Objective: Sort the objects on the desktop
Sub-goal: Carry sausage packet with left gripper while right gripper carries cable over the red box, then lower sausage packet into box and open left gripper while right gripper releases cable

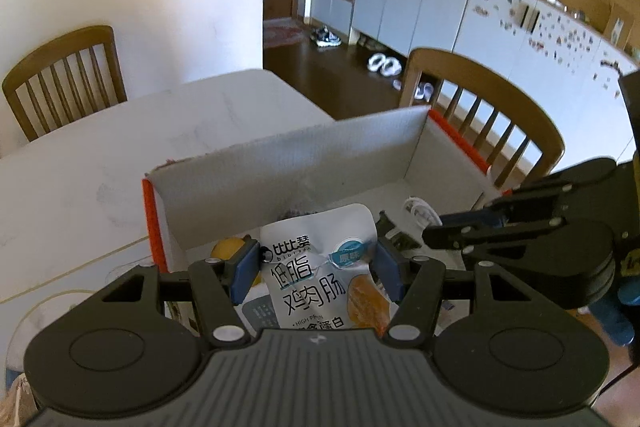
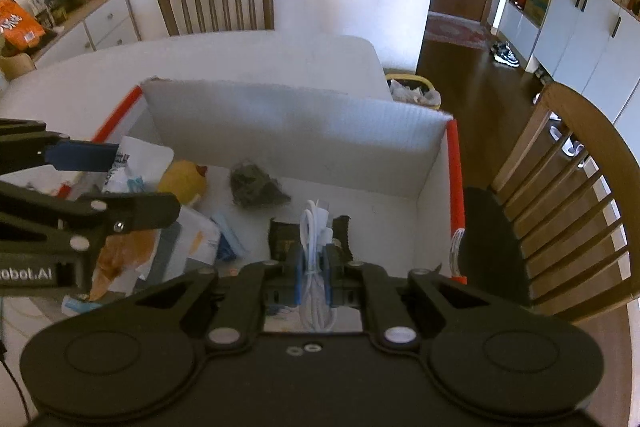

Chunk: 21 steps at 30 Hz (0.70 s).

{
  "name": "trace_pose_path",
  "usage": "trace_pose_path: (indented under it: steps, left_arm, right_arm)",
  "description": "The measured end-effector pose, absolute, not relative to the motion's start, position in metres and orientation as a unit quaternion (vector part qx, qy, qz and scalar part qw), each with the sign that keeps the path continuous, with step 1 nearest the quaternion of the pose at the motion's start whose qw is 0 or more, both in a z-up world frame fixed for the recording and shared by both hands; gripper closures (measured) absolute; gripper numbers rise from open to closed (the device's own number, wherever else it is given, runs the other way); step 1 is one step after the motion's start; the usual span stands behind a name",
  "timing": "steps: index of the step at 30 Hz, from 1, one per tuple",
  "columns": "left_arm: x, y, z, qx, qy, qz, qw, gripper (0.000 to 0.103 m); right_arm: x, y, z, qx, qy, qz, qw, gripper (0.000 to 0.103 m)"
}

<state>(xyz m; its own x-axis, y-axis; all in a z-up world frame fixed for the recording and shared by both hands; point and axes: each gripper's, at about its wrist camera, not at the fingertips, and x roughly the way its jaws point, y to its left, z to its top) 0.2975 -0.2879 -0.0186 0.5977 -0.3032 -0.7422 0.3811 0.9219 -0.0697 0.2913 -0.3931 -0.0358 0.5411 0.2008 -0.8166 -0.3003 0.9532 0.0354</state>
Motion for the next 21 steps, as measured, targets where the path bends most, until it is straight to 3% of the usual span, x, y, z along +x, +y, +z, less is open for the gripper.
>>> trace_pose_path:
  steps: [17, 21]
  left_arm:
    - [0.313, -0.295, -0.052, 0.113, 0.457, -0.195, 0.861, 0.042]
    - [0.317, -0.293, -0.054, 0.111, 0.469, -0.2, 0.853, 0.041]
  right_arm:
    - [0.306, -0.39, -0.064, -0.064, 0.495, 0.145, 0.854, 0.093]
    - [0.307, -0.39, -0.066, -0.066, 0.497, 0.146, 0.853, 0.088]
